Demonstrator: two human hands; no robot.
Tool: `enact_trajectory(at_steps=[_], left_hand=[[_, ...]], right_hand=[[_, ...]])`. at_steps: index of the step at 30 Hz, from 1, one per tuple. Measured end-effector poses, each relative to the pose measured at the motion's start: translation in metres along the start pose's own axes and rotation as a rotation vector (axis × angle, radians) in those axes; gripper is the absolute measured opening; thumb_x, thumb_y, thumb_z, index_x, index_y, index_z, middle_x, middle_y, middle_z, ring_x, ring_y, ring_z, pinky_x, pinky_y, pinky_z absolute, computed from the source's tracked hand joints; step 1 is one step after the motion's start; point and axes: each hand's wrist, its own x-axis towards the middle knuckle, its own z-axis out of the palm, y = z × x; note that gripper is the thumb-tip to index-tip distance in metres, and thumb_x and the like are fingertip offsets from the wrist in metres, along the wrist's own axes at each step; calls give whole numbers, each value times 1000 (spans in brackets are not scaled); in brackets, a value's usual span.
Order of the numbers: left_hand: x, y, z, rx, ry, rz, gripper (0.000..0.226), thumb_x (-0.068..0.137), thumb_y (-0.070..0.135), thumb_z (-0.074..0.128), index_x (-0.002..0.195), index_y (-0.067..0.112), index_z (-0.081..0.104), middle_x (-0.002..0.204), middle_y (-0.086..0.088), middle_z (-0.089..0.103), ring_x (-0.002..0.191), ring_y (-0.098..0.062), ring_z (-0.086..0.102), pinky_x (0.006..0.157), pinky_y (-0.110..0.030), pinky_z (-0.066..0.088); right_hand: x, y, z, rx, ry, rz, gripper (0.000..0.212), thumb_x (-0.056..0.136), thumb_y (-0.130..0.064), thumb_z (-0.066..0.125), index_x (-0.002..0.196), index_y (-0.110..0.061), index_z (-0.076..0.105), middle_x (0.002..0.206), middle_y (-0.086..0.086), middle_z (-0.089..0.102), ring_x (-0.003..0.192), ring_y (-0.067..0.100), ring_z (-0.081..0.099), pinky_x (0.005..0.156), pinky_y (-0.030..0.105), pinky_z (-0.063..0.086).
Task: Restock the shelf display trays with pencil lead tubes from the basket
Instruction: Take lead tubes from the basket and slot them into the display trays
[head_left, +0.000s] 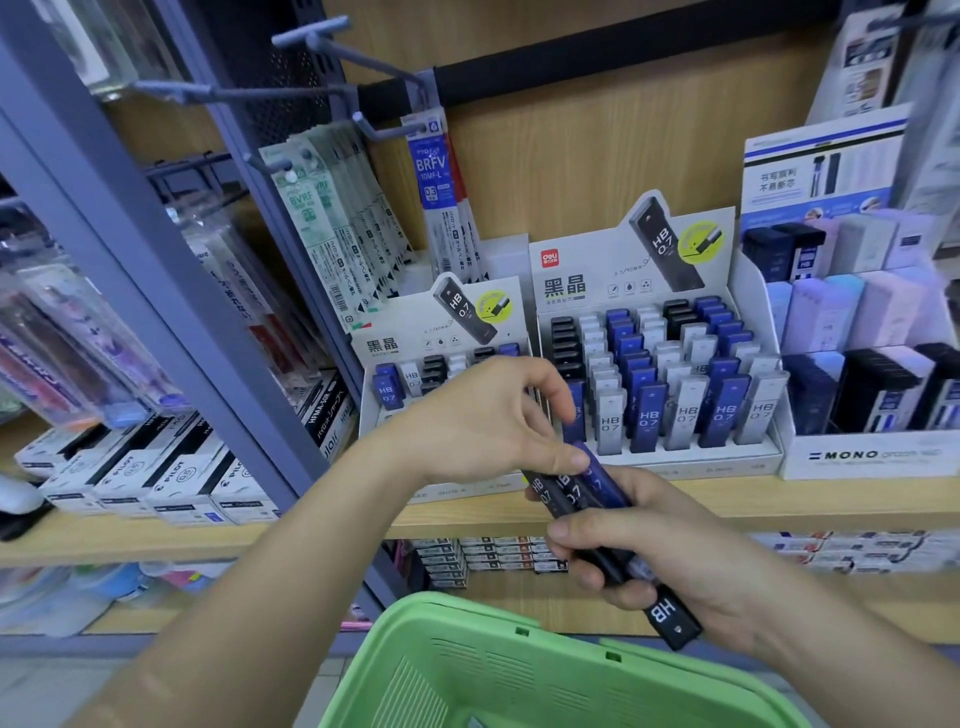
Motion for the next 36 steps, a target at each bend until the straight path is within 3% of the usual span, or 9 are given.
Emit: enact_trajectory(at_steps=[4,7,11,15,19,24,27,32,36], left_hand=[[-2,2,-8,-148,208,-22,17,76,17,78,89,12,69,64,-3,67,60,-14,57,65,-28,47],[-11,1,-31,-105,517,0,5,78,20,76,80,16,74,55,-1,66,47,-9,56,48,-18,45],[-30,-8,-69,-11,744,16,10,76,13,78,84,18,74,66,0,68,44,0,56,45,-10,43],[-33,-26,-83,460,750,-56,14,83,13,73,91,24,75,69,12,61,57,1,54,61,-15,41],[-24,-48,-81,696,671,-94,16,86,10,68,98,17,75,88,0,70,87,-18,62,83,-26,47],[-9,-72,-66,680,549,-122,22,90,13,65,110,17,72,108,-3,71,107,-23,61,96,-33,48],[-6,-84,-56,621,523,-117,26,90,13,66,114,18,70,115,-2,69,110,-20,61,99,-31,46],[-4,-89,-50,495,612,-52,24,83,9,73,104,18,65,88,3,65,83,-15,63,84,-34,54],[-1,-93,-46,515,658,-2,16,86,8,70,101,11,73,96,-2,72,92,-15,65,90,-28,51]], right_hand=[[1,-1,-2,-14,-15,5,26,71,-4,72,94,-5,60,67,9,55,50,15,44,36,15,20],[1,0,-4,-20,-39,27,26,84,-1,66,108,-10,69,66,6,52,49,14,42,36,16,19],[3,-2,-7,45,-7,24,24,88,-1,60,107,-11,72,65,6,51,49,14,41,34,15,21],[4,-2,-6,72,5,23,24,88,1,58,104,-10,72,66,7,50,49,14,39,34,16,21],[4,-1,-3,59,2,29,25,87,1,58,106,-9,72,66,7,51,50,15,40,34,16,22],[5,0,-3,69,7,33,26,88,1,57,108,-8,71,66,7,51,50,15,40,34,16,20],[6,1,-4,77,18,40,25,88,0,57,107,-8,71,66,7,51,50,15,40,34,16,21],[6,0,-4,130,59,64,12,88,0,57,96,-8,61,69,12,52,48,16,41,33,15,21],[7,1,-3,156,102,58,12,89,-5,59,99,-10,54,70,13,55,48,17,44,33,15,20]])
